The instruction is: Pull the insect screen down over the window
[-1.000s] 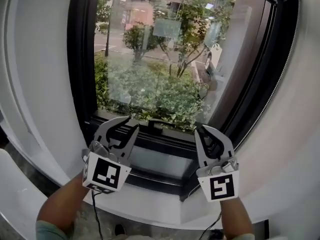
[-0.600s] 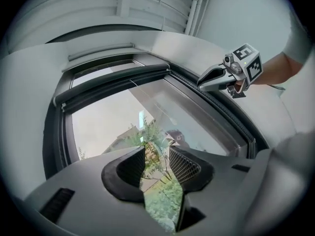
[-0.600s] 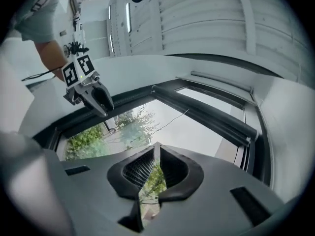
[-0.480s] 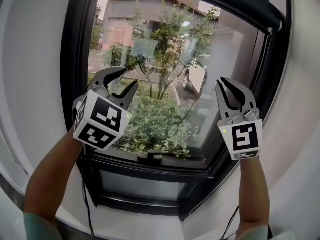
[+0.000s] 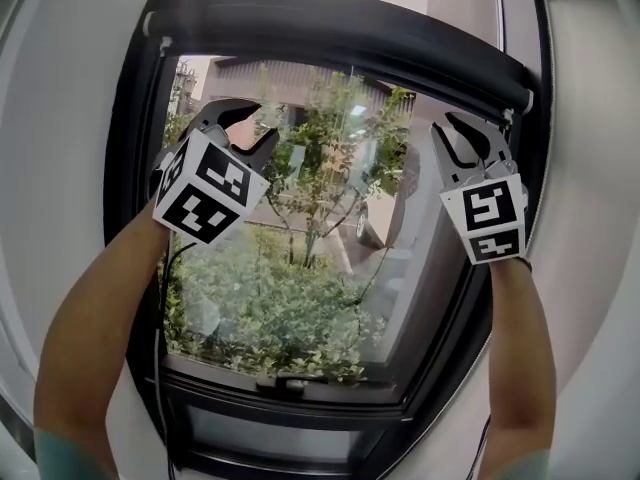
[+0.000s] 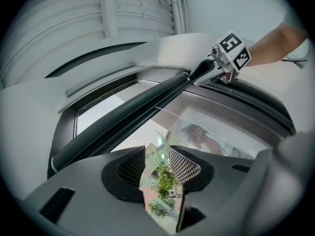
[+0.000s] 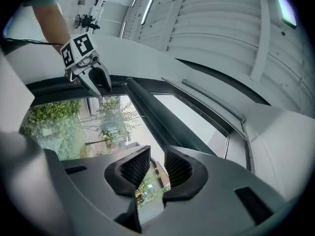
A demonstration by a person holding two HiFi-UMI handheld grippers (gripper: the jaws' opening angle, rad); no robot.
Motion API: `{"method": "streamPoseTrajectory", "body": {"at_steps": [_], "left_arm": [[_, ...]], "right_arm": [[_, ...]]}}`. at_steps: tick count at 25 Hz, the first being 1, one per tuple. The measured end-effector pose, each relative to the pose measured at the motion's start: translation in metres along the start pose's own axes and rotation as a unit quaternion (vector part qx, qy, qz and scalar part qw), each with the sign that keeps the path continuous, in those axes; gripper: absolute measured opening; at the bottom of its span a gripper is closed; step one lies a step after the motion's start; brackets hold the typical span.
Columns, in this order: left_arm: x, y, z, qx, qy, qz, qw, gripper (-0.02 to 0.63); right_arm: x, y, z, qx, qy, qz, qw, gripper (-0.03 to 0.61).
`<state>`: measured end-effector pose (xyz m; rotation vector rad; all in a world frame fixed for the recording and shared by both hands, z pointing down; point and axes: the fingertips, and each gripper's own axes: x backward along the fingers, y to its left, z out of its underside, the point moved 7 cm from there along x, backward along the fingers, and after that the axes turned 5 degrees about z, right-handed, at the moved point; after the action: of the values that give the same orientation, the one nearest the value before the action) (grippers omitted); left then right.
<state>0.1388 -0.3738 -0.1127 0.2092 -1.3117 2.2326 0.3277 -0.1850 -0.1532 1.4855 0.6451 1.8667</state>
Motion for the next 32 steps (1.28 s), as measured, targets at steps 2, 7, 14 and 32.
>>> {"method": "streamPoseTrajectory", "body": {"at_steps": [2, 7, 14, 32], "left_arm": [[-0.014, 0.016, -0.015, -0.026, 0.004, -0.018, 0.9995, 0.152], [-0.033, 0.052, -0.042, -0.081, 0.006, -0.065, 0.9946, 0.152], [-0.041, 0.076, -0.036, -0.152, 0.041, -0.082, 0.9842, 0.15], [-0.054, 0.1, -0.006, -0.193, 0.085, -0.064, 0.9755, 0.117]], "right_arm": [[-0.016, -0.012, -0.005, 0.022, -0.002, 0.003, 1.0, 0.074], [-0.045, -0.019, -0.02, 0.118, 0.001, -0.012, 0.993, 0.074], [-0.061, -0.027, -0.007, 0.166, 0.035, -0.048, 0.984, 0.072], [-0.085, -0.007, -0.019, 0.241, 0.068, -0.087, 0.964, 0.057]]}}
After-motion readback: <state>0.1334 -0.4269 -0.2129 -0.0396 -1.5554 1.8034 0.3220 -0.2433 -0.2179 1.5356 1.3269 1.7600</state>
